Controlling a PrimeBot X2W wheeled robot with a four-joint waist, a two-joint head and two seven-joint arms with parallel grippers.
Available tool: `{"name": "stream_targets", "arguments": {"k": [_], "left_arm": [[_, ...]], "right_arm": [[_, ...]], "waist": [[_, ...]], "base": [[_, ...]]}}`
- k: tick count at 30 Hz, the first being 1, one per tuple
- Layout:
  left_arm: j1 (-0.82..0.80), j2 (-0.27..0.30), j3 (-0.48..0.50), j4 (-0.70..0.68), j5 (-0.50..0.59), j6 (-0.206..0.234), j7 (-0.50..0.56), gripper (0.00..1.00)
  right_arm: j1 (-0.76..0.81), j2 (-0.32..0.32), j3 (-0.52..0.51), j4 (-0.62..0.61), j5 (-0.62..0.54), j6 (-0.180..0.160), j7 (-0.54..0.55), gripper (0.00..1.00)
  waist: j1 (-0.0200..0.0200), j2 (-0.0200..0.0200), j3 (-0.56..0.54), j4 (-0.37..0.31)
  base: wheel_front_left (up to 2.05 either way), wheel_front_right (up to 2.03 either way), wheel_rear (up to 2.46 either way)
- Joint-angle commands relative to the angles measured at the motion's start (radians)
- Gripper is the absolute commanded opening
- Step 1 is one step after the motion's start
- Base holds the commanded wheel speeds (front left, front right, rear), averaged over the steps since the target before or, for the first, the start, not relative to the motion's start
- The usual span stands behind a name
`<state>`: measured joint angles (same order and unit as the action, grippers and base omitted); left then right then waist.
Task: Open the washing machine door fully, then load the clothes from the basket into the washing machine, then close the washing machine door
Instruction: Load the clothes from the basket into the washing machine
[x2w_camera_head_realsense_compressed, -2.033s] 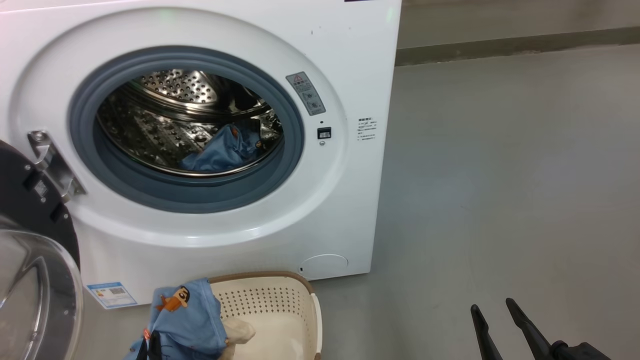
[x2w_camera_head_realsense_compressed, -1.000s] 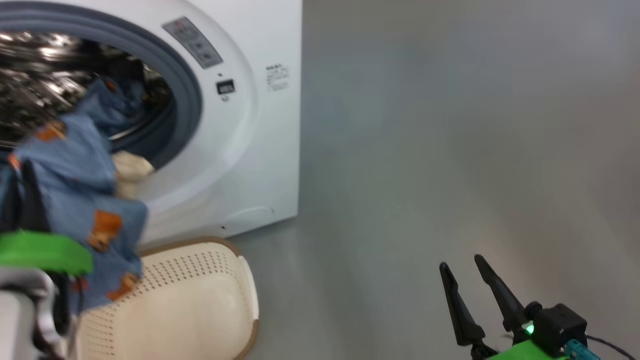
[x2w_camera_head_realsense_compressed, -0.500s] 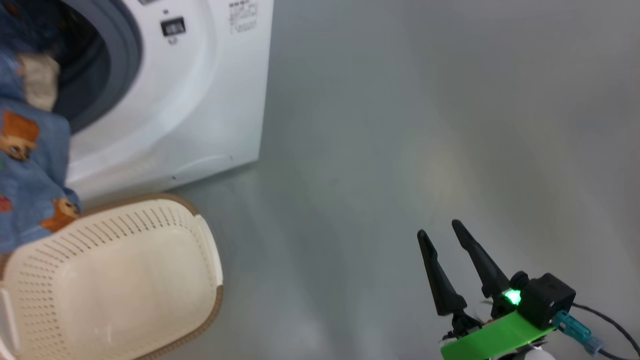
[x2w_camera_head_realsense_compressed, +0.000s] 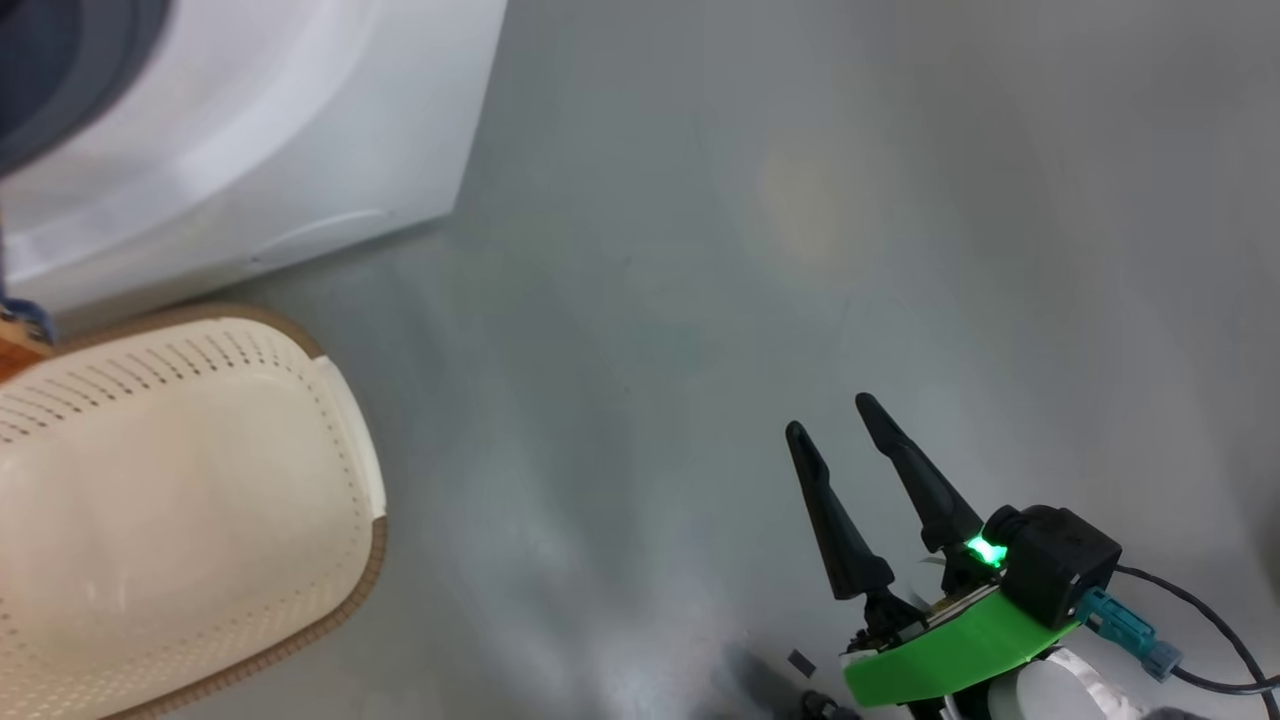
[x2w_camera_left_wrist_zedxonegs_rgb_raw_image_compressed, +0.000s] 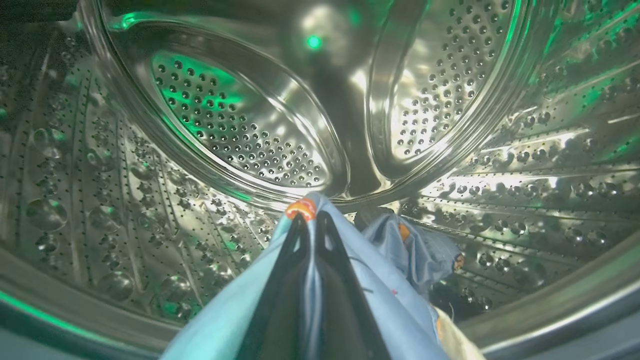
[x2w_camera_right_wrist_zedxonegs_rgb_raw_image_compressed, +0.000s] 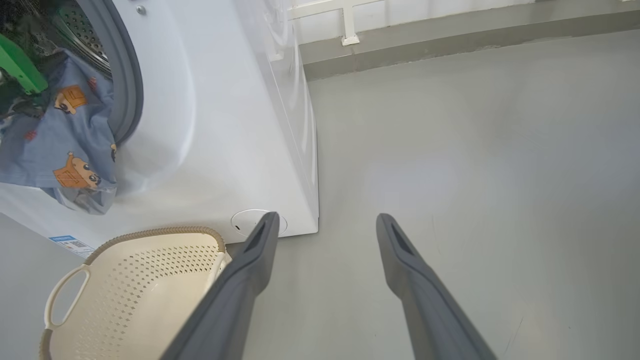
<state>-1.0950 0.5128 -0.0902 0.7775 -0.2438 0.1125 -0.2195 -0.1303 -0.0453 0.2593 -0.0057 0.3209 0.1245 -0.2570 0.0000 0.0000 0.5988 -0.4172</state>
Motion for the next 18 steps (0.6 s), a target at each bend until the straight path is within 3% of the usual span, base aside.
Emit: {"name": "stream_targets", "arguments": {"k": [1,8,15,18], "left_arm": [[-0.038,0.051,0.022,-0.014,-0.002,-0.004,-0.009,0.00],[-0.213,0.063,0.030,0.015,-0.015,-0.042,-0.037,0.00],[-0.295,0.046,0.054,-0.086,0.010,-0.025,-0.042,0.00],[-0.285,0.040,0.051,-0.041,0.021,-0.020,-0.042,0.00]], "right_arm": [[-0.008,-0.005,0.026,-0.024,0.020,0.006,-0.005,1.00],[-0.040,-0.005,0.060,-0.026,0.031,0.006,-0.005,1.00],[-0.043,-0.005,0.074,-0.026,0.044,0.006,-0.005,1.00],[-0.044,-0.005,0.076,-0.025,0.048,0.006,-0.005,1.00]], "waist": [[0.0000,0.0000,0.045,-0.018],[0.0000,0.0000,0.110,-0.032],[0.0000,0.0000,0.133,-0.041],[0.0000,0.0000,0.134,-0.043]], "base": [[0.00,0.00,0.00],[0.00,0.00,0.00],[0.00,0.00,0.00],[0.00,0.00,0.00]]}}
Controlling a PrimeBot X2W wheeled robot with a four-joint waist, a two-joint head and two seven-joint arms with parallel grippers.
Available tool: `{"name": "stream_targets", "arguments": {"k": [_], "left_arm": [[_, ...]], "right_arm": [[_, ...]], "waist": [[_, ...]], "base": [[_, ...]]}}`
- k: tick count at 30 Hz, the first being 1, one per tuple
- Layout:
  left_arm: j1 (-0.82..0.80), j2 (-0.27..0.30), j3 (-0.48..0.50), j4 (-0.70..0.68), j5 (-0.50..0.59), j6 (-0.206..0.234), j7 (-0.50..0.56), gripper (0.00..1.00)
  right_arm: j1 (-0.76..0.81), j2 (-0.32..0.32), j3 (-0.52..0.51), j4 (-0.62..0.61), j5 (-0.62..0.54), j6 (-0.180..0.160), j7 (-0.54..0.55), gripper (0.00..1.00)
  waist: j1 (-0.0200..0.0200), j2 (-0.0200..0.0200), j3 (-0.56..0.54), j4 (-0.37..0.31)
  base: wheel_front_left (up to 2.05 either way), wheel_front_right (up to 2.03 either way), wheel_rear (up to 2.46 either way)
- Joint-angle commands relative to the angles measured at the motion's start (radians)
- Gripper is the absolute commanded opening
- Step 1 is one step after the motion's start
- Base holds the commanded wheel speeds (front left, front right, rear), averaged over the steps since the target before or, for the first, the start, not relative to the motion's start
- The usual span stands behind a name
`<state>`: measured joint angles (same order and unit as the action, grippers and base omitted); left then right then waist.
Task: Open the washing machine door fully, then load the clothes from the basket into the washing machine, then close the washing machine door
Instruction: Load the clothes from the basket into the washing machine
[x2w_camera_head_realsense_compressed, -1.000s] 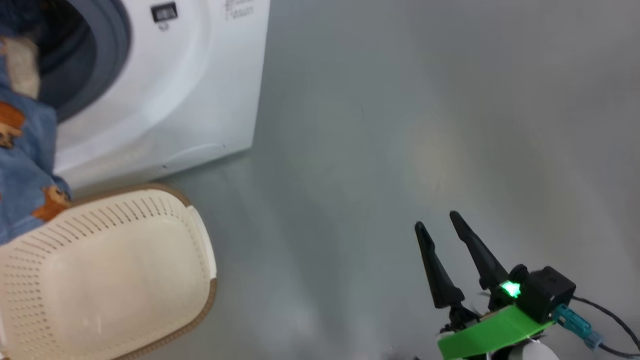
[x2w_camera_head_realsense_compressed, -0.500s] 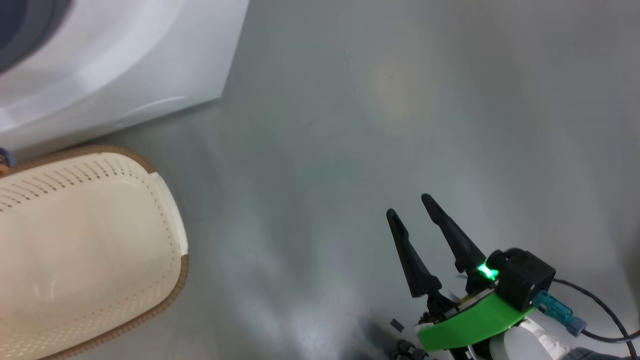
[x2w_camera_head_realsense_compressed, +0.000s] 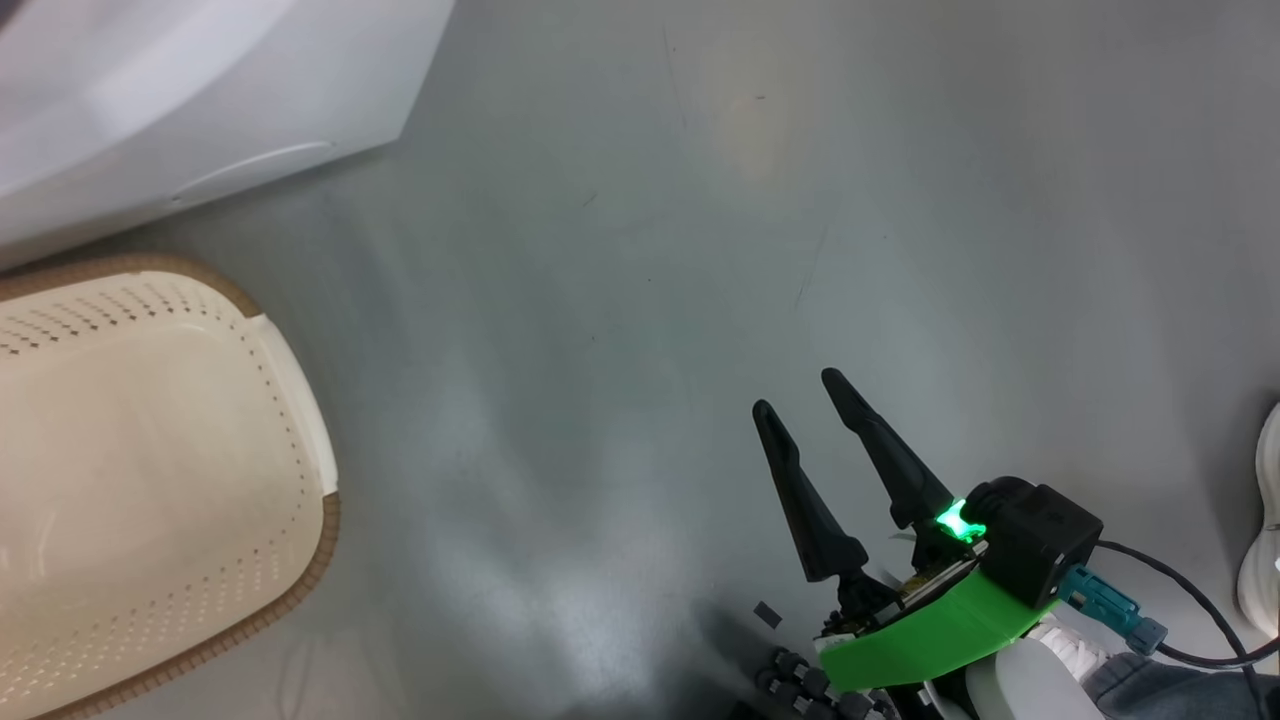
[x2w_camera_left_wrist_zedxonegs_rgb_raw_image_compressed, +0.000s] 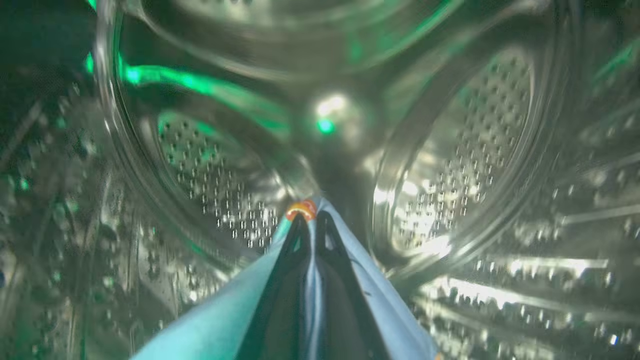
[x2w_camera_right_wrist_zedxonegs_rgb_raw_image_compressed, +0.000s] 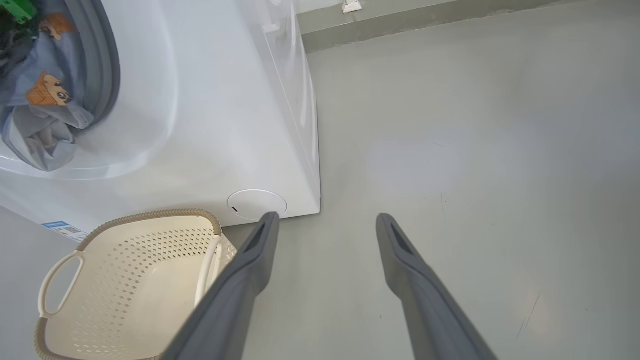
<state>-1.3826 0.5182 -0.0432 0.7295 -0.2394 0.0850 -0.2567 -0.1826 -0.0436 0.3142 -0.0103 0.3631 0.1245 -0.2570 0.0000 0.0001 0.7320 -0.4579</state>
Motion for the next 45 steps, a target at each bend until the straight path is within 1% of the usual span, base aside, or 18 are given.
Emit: {"name": "stream_targets", "arguments": {"k": [1,4,5,8,9,10,11,16,20,29,33,36,39,45], "left_arm": [[0.003,0.031,-0.001,0.038,0.018,0.006,-0.004,0.00],[-0.005,0.030,-0.015,0.113,0.024,0.007,0.003,0.00],[-0.012,0.029,-0.019,0.133,0.025,0.004,0.004,0.09],[-0.028,0.024,-0.030,0.191,0.030,0.012,0.012,0.45],[-0.033,0.023,-0.038,0.207,0.037,0.015,0.016,0.71],[-0.033,0.023,-0.038,0.207,0.037,0.015,0.016,0.71],[-0.036,0.019,-0.042,0.225,0.038,0.018,0.022,1.00],[-0.050,-0.005,-0.058,0.292,0.038,0.029,0.033,1.00],[-0.041,-0.041,-0.067,0.320,0.032,0.036,0.026,1.00],[0.036,-0.115,-0.100,0.314,0.038,0.051,0.000,1.00],[0.084,-0.163,-0.095,0.282,0.022,0.064,-0.004,1.00],[0.129,-0.194,-0.092,0.227,0.015,0.070,-0.005,1.00],[0.194,-0.224,-0.092,0.161,0.007,0.062,-0.005,1.00],[0.381,-0.284,-0.084,0.031,-0.028,0.035,-0.005,1.00]], "right_arm": [[0.009,-0.007,0.021,-0.019,0.006,0.006,-0.005,1.00],[0.010,-0.007,0.022,-0.014,0.008,0.006,-0.005,1.00],[0.010,-0.007,0.022,-0.013,0.008,0.006,-0.005,1.00],[0.010,-0.007,0.019,-0.010,0.009,0.006,-0.005,1.00],[0.009,-0.007,0.019,-0.009,0.009,0.006,-0.005,1.00],[0.009,-0.007,0.019,-0.009,0.009,0.006,-0.005,1.00],[0.008,-0.007,0.018,-0.008,0.009,0.006,-0.005,1.00],[0.005,-0.007,0.011,-0.003,0.003,0.006,-0.005,1.00],[0.001,-0.007,-0.001,0.001,-0.006,0.006,-0.005,1.00],[-0.016,-0.007,-0.020,0.015,-0.020,0.006,-0.005,1.00],[-0.015,-0.007,-0.031,0.022,-0.027,0.006,-0.005,1.00],[-0.011,-0.007,-0.044,0.024,-0.036,0.006,-0.005,1.00],[-0.010,-0.007,-0.058,0.027,-0.049,0.006,-0.005,1.00],[-0.002,-0.007,-0.093,0.030,-0.077,0.006,-0.005,1.00]], "waist": [[0.0000,-0.0001,0.000,-0.002],[0.0000,-0.0001,-0.007,-0.002],[0.0000,-0.0001,-0.009,-0.001],[0.0000,-0.0001,-0.018,0.006],[0.0000,-0.0001,-0.021,0.008],[0.0000,-0.0001,-0.021,0.008],[0.0000,-0.0001,-0.025,0.012],[0.0000,-0.0001,-0.049,0.032],[0.0000,-0.0001,-0.071,0.059],[0.0000,-0.0001,-0.133,0.127],[0.0000,-0.0001,-0.159,0.164],[0.0000,-0.0001,-0.174,0.192],[0.0000,-0.0001,-0.189,0.221],[0.0000,-0.0001,-0.231,0.274]], "base": [[0.00,0.00,0.00],[0.00,0.00,0.00],[0.00,0.00,0.00],[0.00,0.00,0.00],[0.00,0.00,0.00],[0.00,0.00,0.00],[0.00,0.00,0.00],[0.00,0.00,0.00],[0.00,0.00,0.00],[0.00,0.00,0.00],[0.00,0.00,0.00],[0.00,0.00,0.00],[0.00,0.00,0.00],[0.00,0.00,0.00]]}}
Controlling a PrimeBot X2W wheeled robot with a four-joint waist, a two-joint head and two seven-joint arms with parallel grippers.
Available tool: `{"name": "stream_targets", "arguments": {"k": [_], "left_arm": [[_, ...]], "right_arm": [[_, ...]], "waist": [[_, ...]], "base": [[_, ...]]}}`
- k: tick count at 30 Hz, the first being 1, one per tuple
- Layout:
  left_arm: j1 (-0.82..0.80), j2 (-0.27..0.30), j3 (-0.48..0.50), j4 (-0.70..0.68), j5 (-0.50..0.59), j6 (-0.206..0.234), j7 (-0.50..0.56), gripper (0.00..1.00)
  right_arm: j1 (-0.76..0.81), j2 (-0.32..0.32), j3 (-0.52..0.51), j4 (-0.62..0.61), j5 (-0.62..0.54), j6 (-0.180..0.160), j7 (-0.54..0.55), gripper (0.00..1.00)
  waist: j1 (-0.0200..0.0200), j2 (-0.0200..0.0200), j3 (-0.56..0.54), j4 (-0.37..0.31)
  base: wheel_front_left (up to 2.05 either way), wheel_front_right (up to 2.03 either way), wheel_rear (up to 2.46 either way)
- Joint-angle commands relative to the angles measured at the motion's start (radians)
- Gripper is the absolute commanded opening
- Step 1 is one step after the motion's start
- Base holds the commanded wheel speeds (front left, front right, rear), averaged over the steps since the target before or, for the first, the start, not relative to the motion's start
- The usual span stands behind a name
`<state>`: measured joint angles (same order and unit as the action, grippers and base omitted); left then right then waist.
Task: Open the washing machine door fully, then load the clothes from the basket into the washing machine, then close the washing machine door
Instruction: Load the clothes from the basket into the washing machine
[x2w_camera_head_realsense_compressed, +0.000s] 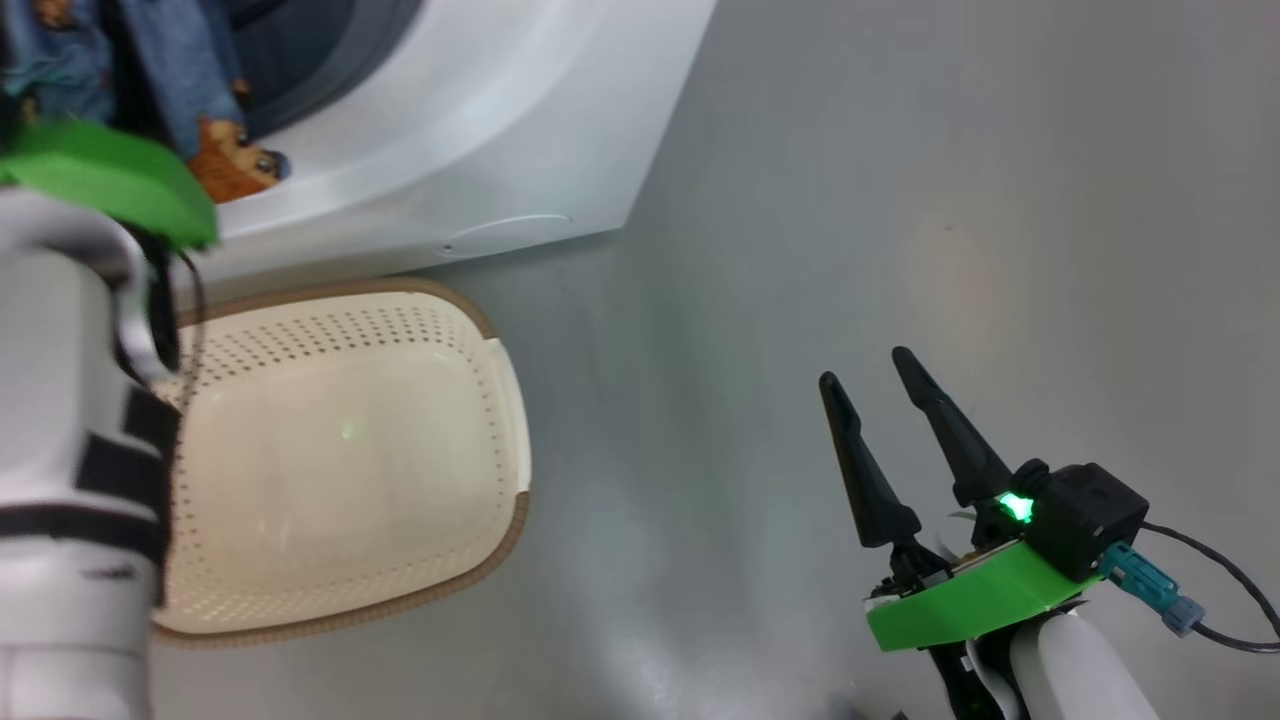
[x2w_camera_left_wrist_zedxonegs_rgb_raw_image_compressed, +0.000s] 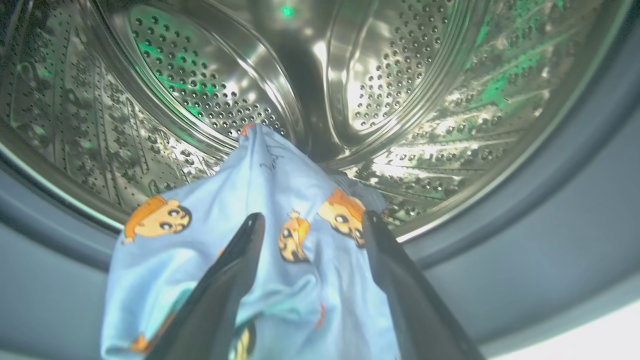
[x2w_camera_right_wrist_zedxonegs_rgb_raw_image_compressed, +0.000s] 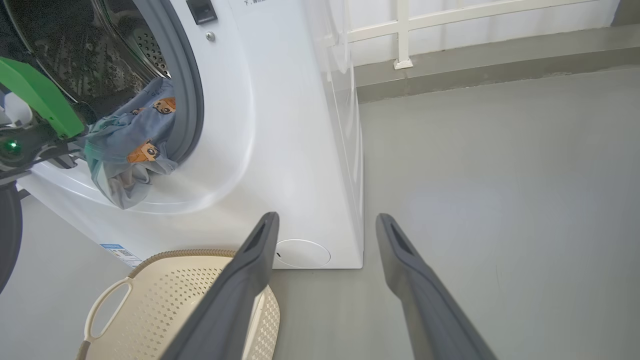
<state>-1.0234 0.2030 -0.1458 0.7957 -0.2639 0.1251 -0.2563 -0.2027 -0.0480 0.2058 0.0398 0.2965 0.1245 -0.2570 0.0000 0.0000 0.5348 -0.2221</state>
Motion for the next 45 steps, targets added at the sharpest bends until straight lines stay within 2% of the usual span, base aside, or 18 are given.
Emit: {"name": "stream_targets", "arguments": {"k": [1,5,15,27,36,45], "left_arm": [[0.053,0.022,0.016,-0.058,-0.008,-0.011,-0.005,1.00],[0.185,-0.004,0.013,-0.168,-0.025,-0.017,-0.005,1.00],[0.505,-0.033,0.031,-0.454,-0.050,0.019,-0.005,1.00],[0.825,-0.026,0.062,-0.746,-0.081,0.066,-0.003,1.00],[0.988,-0.026,0.053,-0.905,-0.085,0.096,0.034,1.00],[1.001,-0.018,0.052,-0.929,-0.085,0.104,0.041,1.00]], "right_arm": [[0.020,-0.002,0.009,-0.020,-0.015,0.006,-0.005,1.00],[0.025,-0.002,-0.013,-0.025,-0.035,0.006,-0.005,1.00],[0.042,-0.002,-0.049,-0.032,-0.076,0.006,-0.005,1.00],[0.067,-0.017,-0.065,-0.041,-0.095,0.006,-0.005,1.00],[0.091,-0.019,-0.072,-0.049,-0.096,0.006,-0.005,1.00],[0.092,-0.016,-0.066,-0.045,-0.093,0.006,-0.005,1.00]], "waist": [[0.0000,0.0000,-0.039,0.048],[0.0000,0.0000,-0.052,0.084],[0.0000,0.0000,-0.073,0.149],[0.0000,0.0000,-0.103,0.167],[0.0000,0.0000,-0.117,0.167],[0.0000,0.0000,-0.120,0.159]], "base": [[0.00,0.00,0.00],[0.00,0.00,0.00],[0.00,0.00,0.00],[0.00,0.00,0.00],[0.00,0.00,0.00],[0.00,0.00,0.00]]}}
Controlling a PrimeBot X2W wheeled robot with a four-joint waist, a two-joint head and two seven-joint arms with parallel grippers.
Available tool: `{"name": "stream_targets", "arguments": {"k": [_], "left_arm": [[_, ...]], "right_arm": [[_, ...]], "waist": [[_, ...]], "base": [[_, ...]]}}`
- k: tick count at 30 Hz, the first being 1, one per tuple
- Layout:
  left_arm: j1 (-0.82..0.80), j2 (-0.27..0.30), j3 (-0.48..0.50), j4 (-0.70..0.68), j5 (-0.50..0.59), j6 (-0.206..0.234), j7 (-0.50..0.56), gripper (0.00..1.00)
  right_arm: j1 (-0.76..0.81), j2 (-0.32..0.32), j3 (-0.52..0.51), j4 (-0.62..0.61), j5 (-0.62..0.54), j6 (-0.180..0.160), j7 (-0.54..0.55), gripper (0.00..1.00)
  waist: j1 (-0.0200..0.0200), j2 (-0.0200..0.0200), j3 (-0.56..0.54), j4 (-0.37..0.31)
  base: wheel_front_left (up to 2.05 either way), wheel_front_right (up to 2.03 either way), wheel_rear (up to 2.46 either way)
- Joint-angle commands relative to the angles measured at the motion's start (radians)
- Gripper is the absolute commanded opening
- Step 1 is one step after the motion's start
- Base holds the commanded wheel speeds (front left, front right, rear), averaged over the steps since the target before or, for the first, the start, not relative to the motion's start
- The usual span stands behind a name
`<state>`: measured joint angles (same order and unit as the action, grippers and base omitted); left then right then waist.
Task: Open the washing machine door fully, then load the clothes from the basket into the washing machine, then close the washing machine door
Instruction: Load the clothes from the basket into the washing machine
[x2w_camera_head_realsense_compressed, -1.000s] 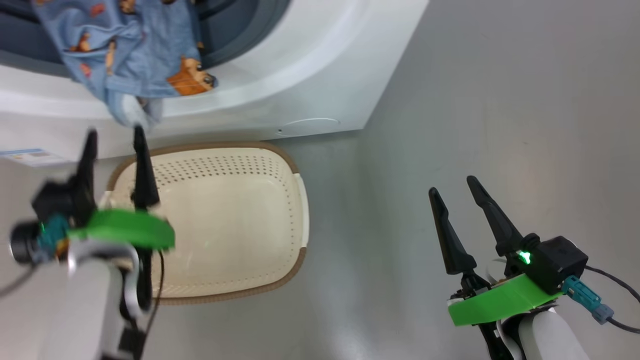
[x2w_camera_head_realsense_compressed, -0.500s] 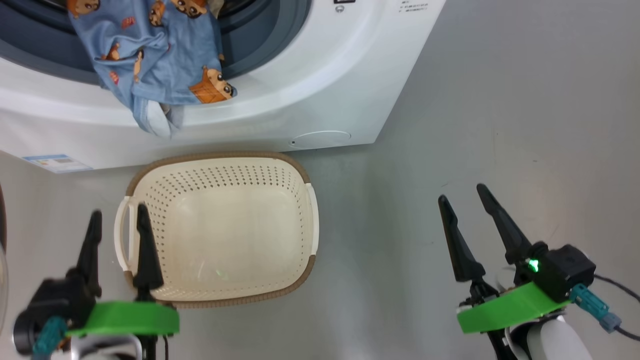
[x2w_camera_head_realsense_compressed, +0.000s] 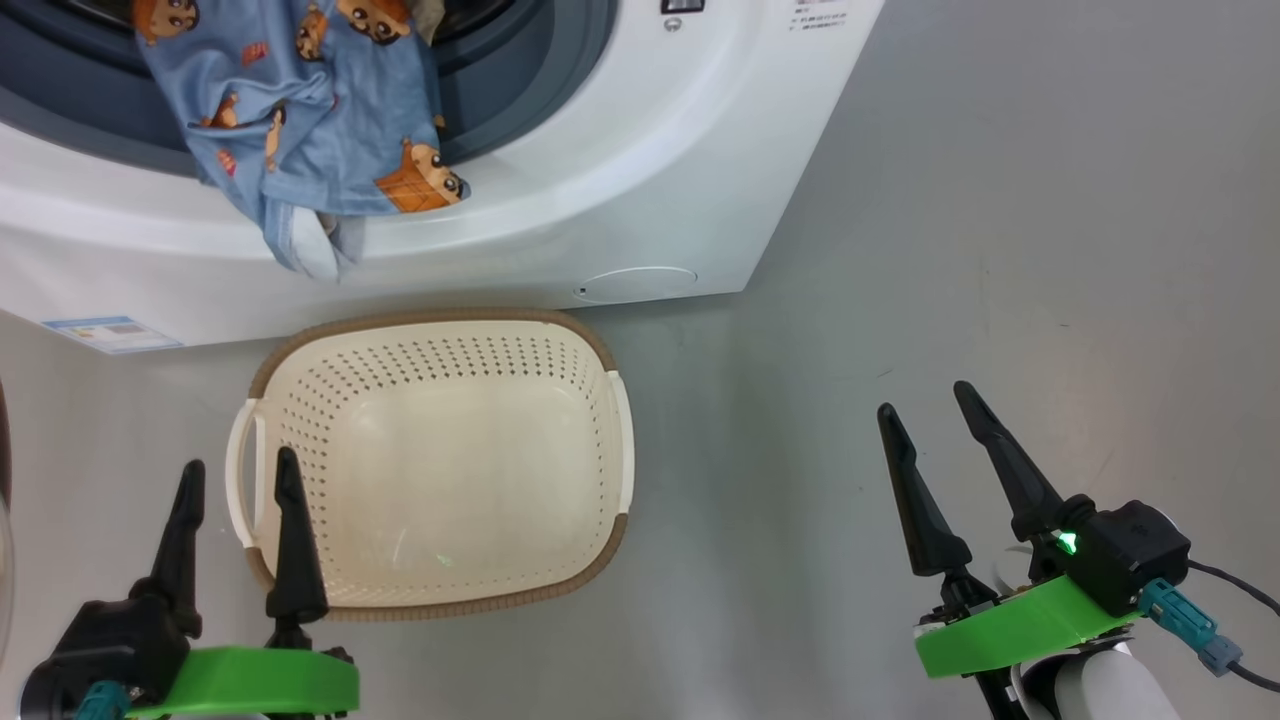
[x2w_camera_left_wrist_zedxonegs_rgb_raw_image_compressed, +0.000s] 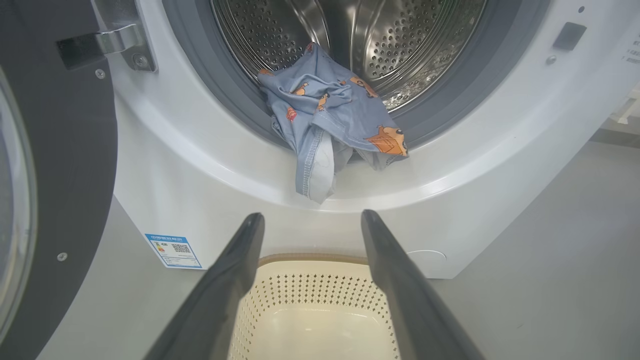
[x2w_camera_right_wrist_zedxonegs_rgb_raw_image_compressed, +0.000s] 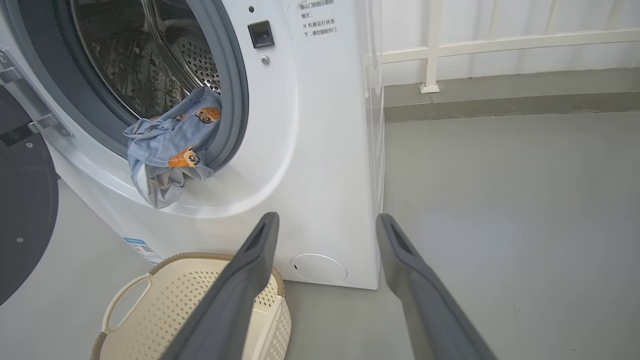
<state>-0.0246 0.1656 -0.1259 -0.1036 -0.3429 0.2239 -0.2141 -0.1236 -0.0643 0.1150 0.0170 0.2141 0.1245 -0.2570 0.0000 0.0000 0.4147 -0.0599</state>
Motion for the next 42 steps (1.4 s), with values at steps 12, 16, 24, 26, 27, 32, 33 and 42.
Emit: {"name": "stream_targets", "arguments": {"k": [12,16,24,26,27,32,33,42], "left_arm": [[-0.002,0.027,0.029,-0.026,-0.009,0.009,-0.001,1.00],[-0.010,0.033,0.029,-0.024,-0.008,0.009,0.001,1.00],[-0.079,0.059,0.035,0.015,-0.013,-0.006,0.011,1.00],[-0.110,0.072,0.039,0.034,-0.011,-0.013,0.011,1.00],[-0.127,0.076,0.043,0.044,-0.013,-0.015,0.011,1.00],[-0.214,0.102,0.059,0.110,-0.026,-0.033,0.017,1.00],[-0.230,0.110,0.059,0.125,-0.024,-0.036,0.021,1.00],[-0.392,0.128,0.080,0.272,-0.106,-0.112,0.042,1.00]], "right_arm": [[0.017,0.003,0.021,-0.022,-0.012,0.006,-0.005,1.00],[0.014,0.004,0.022,-0.024,-0.012,0.006,-0.005,1.00],[-0.004,0.007,0.029,-0.029,-0.011,0.006,-0.005,1.00],[-0.009,0.008,0.030,-0.029,-0.010,0.006,-0.005,1.00],[-0.010,0.009,0.031,-0.030,-0.009,0.006,-0.005,1.00],[-0.018,0.012,0.034,-0.032,-0.005,0.006,-0.005,1.00],[-0.020,0.012,0.036,-0.032,-0.004,0.006,-0.005,1.00],[-0.031,0.014,0.042,-0.037,0.014,0.006,-0.005,1.00]], "waist": [[0.0000,0.0000,-0.005,-0.014],[0.0000,0.0000,0.001,-0.017],[0.0000,0.0000,0.027,-0.042],[0.0000,0.0000,0.034,-0.051],[0.0000,0.0000,0.038,-0.057],[0.0000,0.0000,0.059,-0.086],[0.0000,0.0000,0.063,-0.092],[0.0000,0.0000,0.092,-0.134]], "base": [[0.00,0.00,0.00],[0.00,0.00,0.00],[0.00,0.00,0.00],[0.00,0.00,0.00],[0.00,0.00,0.00],[0.00,0.00,0.00],[0.00,0.00,0.00],[0.00,0.00,0.00]]}}
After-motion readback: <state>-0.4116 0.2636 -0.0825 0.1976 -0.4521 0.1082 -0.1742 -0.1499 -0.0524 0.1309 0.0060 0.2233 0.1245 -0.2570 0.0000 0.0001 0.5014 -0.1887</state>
